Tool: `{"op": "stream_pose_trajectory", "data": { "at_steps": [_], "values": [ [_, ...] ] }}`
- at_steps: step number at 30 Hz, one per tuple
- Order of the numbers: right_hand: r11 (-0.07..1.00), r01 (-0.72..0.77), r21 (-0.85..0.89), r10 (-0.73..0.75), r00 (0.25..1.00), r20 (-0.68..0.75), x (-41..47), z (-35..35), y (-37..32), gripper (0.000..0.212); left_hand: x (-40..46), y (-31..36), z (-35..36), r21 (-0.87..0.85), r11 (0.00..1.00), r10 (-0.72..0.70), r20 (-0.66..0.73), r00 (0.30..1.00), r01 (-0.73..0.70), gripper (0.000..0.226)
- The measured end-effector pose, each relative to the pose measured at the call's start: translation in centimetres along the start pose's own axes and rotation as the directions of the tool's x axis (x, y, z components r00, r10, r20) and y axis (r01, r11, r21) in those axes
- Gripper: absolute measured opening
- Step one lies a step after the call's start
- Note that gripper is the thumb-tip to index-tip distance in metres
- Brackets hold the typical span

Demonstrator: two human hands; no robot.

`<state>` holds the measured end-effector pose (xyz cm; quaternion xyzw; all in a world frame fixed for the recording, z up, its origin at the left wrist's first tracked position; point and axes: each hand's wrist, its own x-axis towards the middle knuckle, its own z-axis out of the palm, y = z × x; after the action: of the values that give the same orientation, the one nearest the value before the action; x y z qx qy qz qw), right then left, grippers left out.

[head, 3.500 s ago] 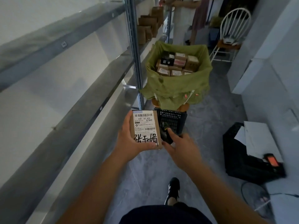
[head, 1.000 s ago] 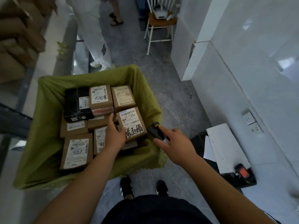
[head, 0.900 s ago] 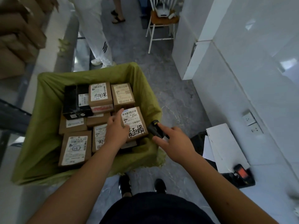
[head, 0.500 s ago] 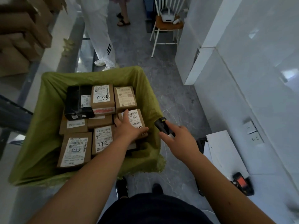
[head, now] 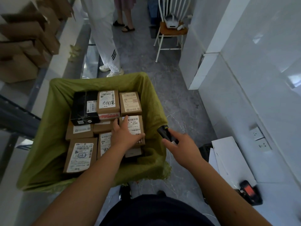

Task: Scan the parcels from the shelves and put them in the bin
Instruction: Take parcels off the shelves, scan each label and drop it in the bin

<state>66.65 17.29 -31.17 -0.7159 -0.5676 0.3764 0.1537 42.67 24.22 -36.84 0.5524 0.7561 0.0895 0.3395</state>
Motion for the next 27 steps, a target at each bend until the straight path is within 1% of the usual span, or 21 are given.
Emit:
{"op": "stream_pose_trajectory", "data": {
  "at_steps": [5,8,11,13,16,19,22,25,27],
  "values": [
    [0.998,0.028,-0.063,-0.029,1.0,-0.012,-0.4,-0.8,-0.1,0.071,-1.7,0.8,-1.4,0.086,0.996,0.044,-0.096,0.994,-0.036,0.101],
    [0.985,0.053,-0.163,-0.053,0.999,0.005,-0.9,-1.3,-0.2,0.072,-3.8,1.1,-2.1,0.175,0.981,0.104,-0.133,0.986,-0.08,0.101],
    [0.964,0.118,-0.24,-0.114,0.993,0.031,-1.3,-1.5,-0.2,0.074,-6.3,0.9,-2.5,0.212,0.971,0.145,-0.155,0.977,-0.11,0.103],
    [0.931,0.169,-0.323,-0.155,0.985,0.07,-1.4,-1.4,-0.3,0.077,-8.0,0.4,-2.5,0.234,0.968,0.138,-0.175,0.975,-0.094,0.102],
    [0.866,0.278,-0.417,-0.227,0.959,0.169,-1.3,-0.9,-1.2,0.076,-10.6,-1.1,-2.4,0.244,0.97,0.064,-0.219,0.974,-0.009,0.102],
    [0.766,0.438,-0.471,-0.344,0.898,0.275,-1.2,0.2,-3.0,0.074,-13.5,-3.1,-3.1,0.222,0.969,-0.037,-0.287,0.957,0.104,0.102],
    [0.663,0.579,-0.475,-0.434,0.814,0.386,-1.9,1.8,-5.5,0.073,-17.3,-5.5,-4.2,0.164,0.966,-0.126,-0.373,0.919,0.199,0.102],
    [0.557,0.707,-0.437,-0.505,0.705,0.498,-3.8,4.1,-8.7,0.072,-22.0,-8.3,-5.3,0.101,0.948,-0.23,-0.434,0.871,0.301,0.102],
    [0.454,0.788,-0.416,-0.561,0.615,0.553,-5.7,6.0,-11.1,0.072,-25.4,-10.3,-5.9,0.035,0.929,-0.309,-0.481,0.821,0.37,0.101]
  ]
}}
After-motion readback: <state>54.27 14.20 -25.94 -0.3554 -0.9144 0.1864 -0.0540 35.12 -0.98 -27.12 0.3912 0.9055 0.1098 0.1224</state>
